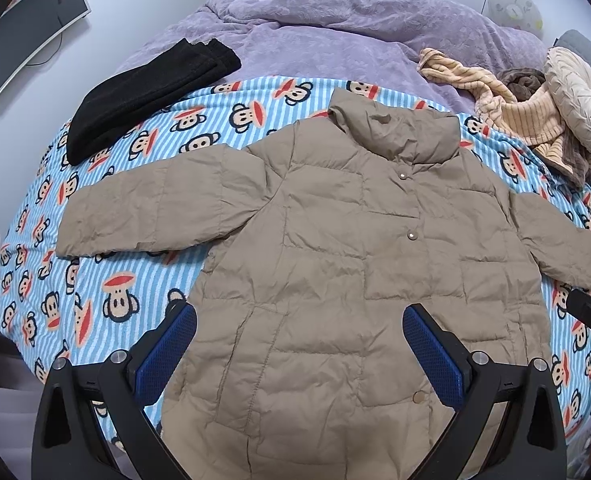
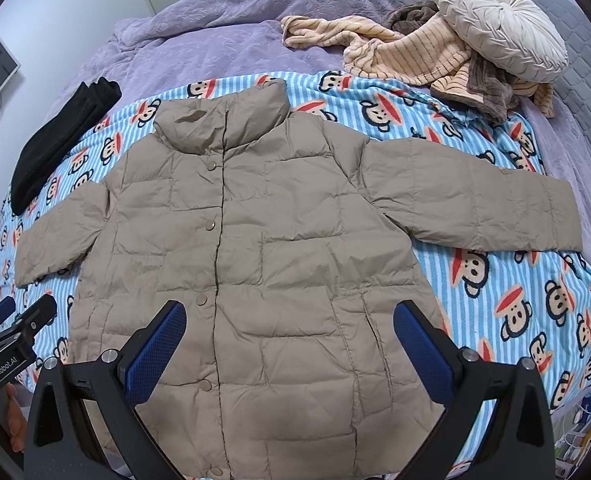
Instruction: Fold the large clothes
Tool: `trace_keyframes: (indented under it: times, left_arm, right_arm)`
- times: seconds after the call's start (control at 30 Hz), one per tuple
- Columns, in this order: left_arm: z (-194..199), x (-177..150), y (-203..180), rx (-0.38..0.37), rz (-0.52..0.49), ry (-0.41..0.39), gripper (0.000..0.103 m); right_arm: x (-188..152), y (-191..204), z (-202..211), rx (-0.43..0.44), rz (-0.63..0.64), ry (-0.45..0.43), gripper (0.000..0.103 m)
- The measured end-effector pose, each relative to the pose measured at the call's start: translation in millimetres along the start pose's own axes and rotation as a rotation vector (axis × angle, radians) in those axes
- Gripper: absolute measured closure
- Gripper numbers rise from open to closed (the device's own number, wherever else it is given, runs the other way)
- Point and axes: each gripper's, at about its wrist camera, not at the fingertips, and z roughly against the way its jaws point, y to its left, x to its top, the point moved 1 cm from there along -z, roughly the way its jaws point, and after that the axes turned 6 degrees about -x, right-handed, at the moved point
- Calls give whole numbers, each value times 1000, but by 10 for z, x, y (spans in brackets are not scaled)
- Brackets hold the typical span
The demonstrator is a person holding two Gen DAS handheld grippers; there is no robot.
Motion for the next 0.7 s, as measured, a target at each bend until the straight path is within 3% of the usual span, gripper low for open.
trace_keyframes:
  times: [0.7]
  left_arm:
    - [-20,-14,22,2,0,0,0]
  right_arm:
    - [5,-6,-15,0,0,1,0]
